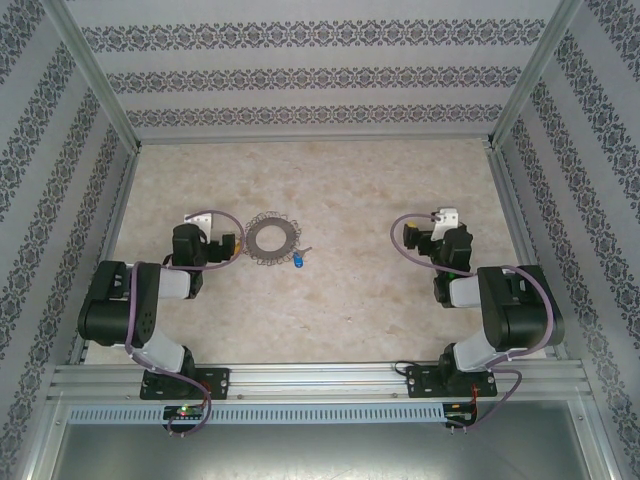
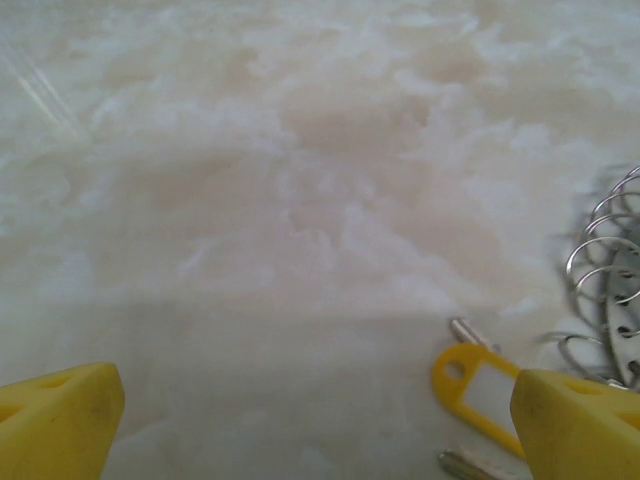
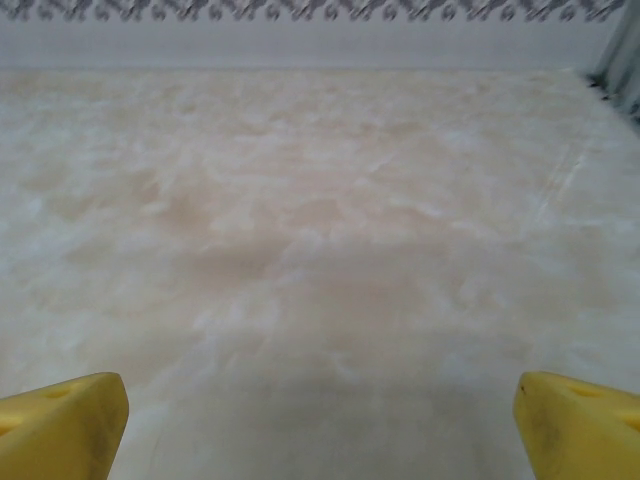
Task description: Put the keys on the keyring
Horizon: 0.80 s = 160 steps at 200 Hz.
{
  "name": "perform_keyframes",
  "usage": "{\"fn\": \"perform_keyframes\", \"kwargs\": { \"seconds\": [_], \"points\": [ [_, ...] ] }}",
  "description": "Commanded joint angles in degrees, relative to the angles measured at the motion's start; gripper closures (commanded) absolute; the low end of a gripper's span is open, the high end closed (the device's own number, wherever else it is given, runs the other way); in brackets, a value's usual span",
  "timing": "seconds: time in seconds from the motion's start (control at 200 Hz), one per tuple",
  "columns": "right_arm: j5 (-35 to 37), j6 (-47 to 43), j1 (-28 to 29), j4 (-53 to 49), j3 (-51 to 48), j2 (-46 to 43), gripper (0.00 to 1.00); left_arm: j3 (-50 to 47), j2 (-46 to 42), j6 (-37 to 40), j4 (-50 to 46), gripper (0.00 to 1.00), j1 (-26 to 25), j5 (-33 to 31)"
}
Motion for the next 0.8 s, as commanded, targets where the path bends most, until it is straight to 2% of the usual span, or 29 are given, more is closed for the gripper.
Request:
{"fn": "perform_keyframes", "kwargs": {
  "seconds": [0.0,0.03,0.075,0.115,0.42,0.794],
  "points": [
    [3.1,1.7,-0.3,-2.6,2.9,-1.1,0.02,0.6,-1.0,-1.4,5.8,0.01,0.5,-0.1],
    [3.1,1.5,-0.1,-2.5,3.0,-1.1,0.02,0.1,-0.2,-1.3,8.4,0.01,0.5,-0.1],
    [3.2,1.2,0.1,-2.7,3.1,-1.1,0.02,0.7,-1.1,-1.3,5.5,0.01,0.4,-0.1],
    [3.1,0.8,0.3,-3.3,3.4,-1.1,0.02,0.2,-0.6,-1.4,7.7,0.01,0.4,-0.1],
    [3.7,-1.5,2.2,-3.1,3.2,-1.2,0.02,0.4,-0.7,-1.4,6.7,0.01,0.4,-0.2],
    [3.0,-1.4,2.0,-3.8,3.6,-1.1,0.02,0.5,-0.8,-1.3,6.5,0.01,0.4,-0.1]
  ]
}}
